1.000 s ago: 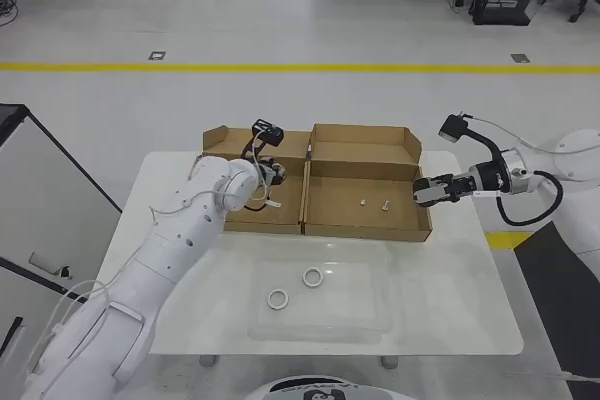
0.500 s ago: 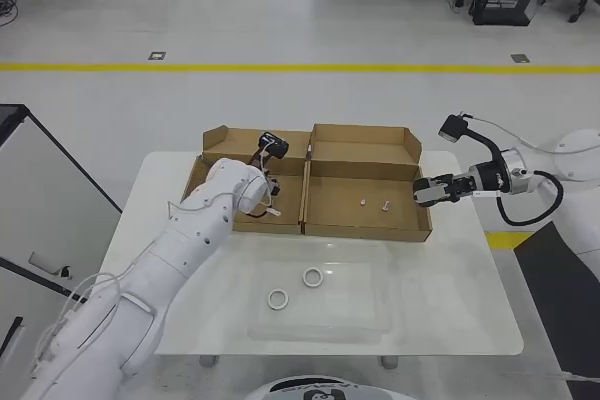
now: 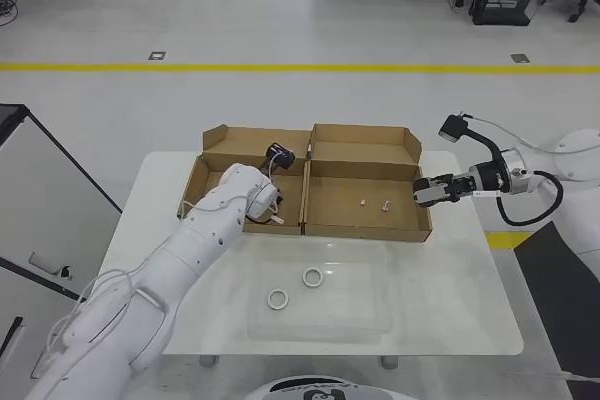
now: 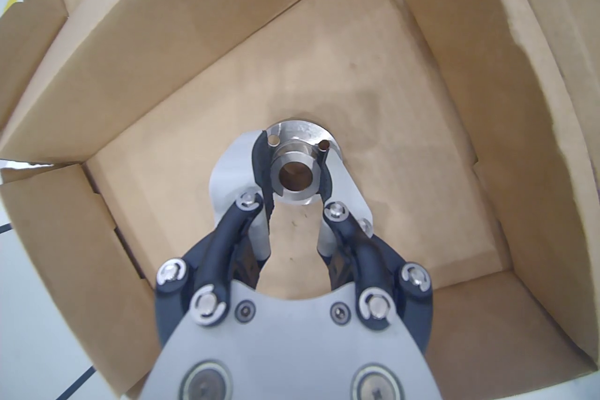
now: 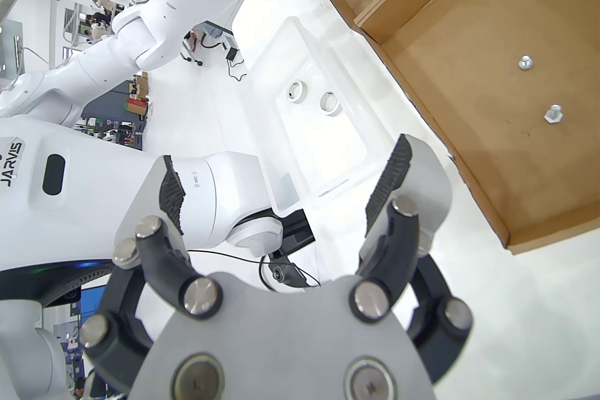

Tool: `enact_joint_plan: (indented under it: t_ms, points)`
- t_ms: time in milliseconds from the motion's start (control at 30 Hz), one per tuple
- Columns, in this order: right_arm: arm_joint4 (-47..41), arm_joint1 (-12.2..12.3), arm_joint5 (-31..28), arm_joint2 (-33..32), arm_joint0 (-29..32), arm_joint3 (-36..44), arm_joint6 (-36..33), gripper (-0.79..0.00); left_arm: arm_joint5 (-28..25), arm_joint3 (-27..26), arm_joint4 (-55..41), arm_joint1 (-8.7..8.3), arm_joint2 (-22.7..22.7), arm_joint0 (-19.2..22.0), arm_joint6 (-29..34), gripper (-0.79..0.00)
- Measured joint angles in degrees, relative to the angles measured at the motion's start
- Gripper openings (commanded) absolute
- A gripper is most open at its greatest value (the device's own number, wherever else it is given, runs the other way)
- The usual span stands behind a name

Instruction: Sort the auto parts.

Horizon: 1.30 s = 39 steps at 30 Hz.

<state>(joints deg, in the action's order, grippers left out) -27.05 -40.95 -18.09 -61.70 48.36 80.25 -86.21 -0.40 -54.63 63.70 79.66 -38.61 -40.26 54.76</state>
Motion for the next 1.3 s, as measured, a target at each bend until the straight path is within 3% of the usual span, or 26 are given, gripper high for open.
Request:
enact_joint_plan:
  t_ms: [100,400,600,800,1033,1300]
  points:
    - [0.0,0.0,0.0,0.0,0.0,0.0,0.0,0.0,-0.2,0.7,0.1,0.38,0.1,0.2,0.1,0.0]
    - [0.0,0.0,0.0,0.0,0.0,0.0,0.0,0.0,0.1,0.7,0.1,0.79,-1.3,0.6,0.3,0.0]
    - [0.0,0.0,0.0,0.0,0.0,0.0,0.0,0.0,-0.2,-2.6,1.2,-0.38,-4.8,0.4,1.8,0.0]
    - [0.0,0.0,0.0,0.0,0.0,0.0,0.0,0.0,-2.7,-10.7,3.7,-2.63,-9.3,-2.6,6.0,0.0]
    - [0.0,0.0,0.0,0.0,0.0,0.0,0.0,0.0,-6.9,-24.6,4.6,-5.4,-15.6,-9.5,12.6,0.0]
    - [0.0,0.0,0.0,0.0,0.0,0.0,0.0,0.0,-10.0,-33.6,-1.9,-6.64,-20.0,-14.1,19.2,0.0]
